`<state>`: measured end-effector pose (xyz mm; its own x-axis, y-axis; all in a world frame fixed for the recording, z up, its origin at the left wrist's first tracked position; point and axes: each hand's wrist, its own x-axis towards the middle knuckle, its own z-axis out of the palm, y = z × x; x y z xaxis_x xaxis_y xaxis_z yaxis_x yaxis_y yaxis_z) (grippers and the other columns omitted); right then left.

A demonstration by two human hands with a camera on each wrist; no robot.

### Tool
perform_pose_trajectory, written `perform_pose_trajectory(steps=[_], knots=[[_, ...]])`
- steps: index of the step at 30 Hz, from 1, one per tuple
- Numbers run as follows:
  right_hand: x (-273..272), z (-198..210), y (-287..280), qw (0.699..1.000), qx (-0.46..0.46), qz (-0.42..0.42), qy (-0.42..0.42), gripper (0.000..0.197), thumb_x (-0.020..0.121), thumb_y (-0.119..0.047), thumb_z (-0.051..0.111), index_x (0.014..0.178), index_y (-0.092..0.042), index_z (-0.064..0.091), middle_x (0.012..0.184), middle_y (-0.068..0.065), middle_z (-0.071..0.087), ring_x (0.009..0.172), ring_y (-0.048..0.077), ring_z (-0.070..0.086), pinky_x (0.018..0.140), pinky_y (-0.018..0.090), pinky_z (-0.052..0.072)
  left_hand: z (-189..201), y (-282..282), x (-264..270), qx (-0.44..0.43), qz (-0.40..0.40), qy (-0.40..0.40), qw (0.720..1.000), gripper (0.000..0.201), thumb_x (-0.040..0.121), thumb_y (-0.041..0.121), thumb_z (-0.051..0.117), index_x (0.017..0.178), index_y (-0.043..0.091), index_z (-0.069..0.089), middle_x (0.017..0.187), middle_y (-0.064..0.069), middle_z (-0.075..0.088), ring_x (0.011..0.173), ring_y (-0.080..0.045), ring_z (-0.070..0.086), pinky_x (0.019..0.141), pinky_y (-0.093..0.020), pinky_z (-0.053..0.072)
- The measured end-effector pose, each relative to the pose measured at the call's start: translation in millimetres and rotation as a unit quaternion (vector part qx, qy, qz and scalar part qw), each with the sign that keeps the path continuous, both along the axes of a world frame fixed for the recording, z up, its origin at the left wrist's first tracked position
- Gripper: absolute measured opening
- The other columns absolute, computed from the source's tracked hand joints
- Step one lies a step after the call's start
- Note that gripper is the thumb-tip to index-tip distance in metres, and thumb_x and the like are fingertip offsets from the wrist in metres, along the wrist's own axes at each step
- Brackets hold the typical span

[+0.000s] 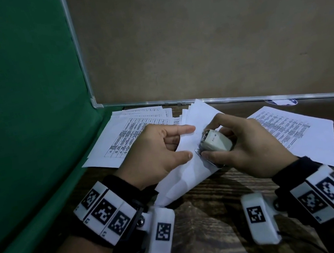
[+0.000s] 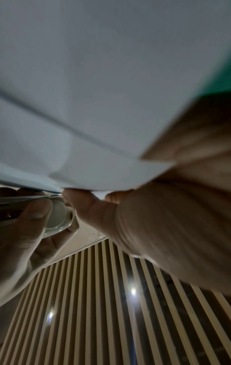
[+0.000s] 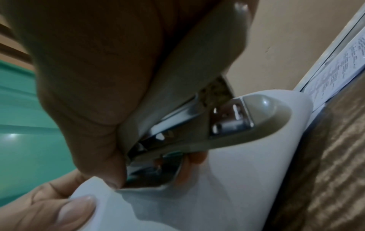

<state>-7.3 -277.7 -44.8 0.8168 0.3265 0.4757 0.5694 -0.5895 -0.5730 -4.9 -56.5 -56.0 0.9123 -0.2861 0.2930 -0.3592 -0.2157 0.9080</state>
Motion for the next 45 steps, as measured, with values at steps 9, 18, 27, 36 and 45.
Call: perform_pose_trajectory(steps=[9, 18, 27, 36, 45], knots=[[2, -1, -2, 0.999, -0.024, 0.005, -0.027, 0.03, 0.075, -0.026, 0.089, 0.092, -0.029, 0.064, 0.069, -0.001, 0.071, 0.06, 0.017, 0.066, 0.058, 0.039, 0.053, 1, -2, -3, -0.01, 0.008, 0.023, 1.0, 0.056, 0.082, -0.01, 0.078, 0.132, 0.014, 0.069, 0.103, -0.001, 0.081, 0.099, -0.015, 0.077, 0.095, -0.036, 0.06], [3, -5, 1, 0.997, -0.044, 0.008, -0.057, 0.031, 0.076, -0.027, 0.089, 0.093, -0.027, 0.063, 0.067, -0.001, 0.07, 0.062, 0.015, 0.063, 0.059, 0.034, 0.049, -1, -3, -2, -0.006, 0.018, 0.045, 0.999, 0.054, 0.083, -0.012, 0.076, 0.13, 0.014, 0.07, 0.103, -0.005, 0.081, 0.099, -0.018, 0.078, 0.097, -0.042, 0.06], [6, -8, 0, 0.999, -0.03, 0.008, -0.016, 0.028, 0.082, -0.032, 0.084, 0.094, -0.023, 0.06, 0.064, -0.002, 0.07, 0.054, 0.018, 0.059, 0.054, 0.034, 0.049, 0, -3, -3, 0.002, 0.026, 0.043, 0.999, 0.052, 0.083, -0.009, 0.076, 0.128, 0.017, 0.072, 0.103, -0.005, 0.081, 0.102, -0.024, 0.077, 0.1, -0.05, 0.058], [5, -6, 2, 0.991, -0.075, 0.022, -0.107, 0.03, 0.08, -0.027, 0.088, 0.095, -0.02, 0.062, 0.066, -0.004, 0.067, 0.064, 0.011, 0.057, 0.055, 0.014, 0.037, -1, -4, -3, 0.006, 0.033, 0.037, 0.999, 0.052, 0.081, -0.007, 0.076, 0.126, 0.018, 0.074, 0.098, -0.005, 0.082, 0.1, -0.027, 0.077, 0.098, -0.052, 0.058], [7, -11, 1, 0.997, -0.041, 0.012, -0.069, 0.029, 0.083, -0.038, 0.081, 0.095, -0.021, 0.06, 0.059, -0.002, 0.065, 0.055, 0.019, 0.054, 0.05, 0.023, 0.038, -2, -2, 1, 0.005, 0.03, 0.019, 0.999, 0.049, 0.083, -0.009, 0.077, 0.122, 0.021, 0.076, 0.066, 0.01, 0.062, 0.069, -0.009, 0.062, 0.078, -0.025, 0.053]])
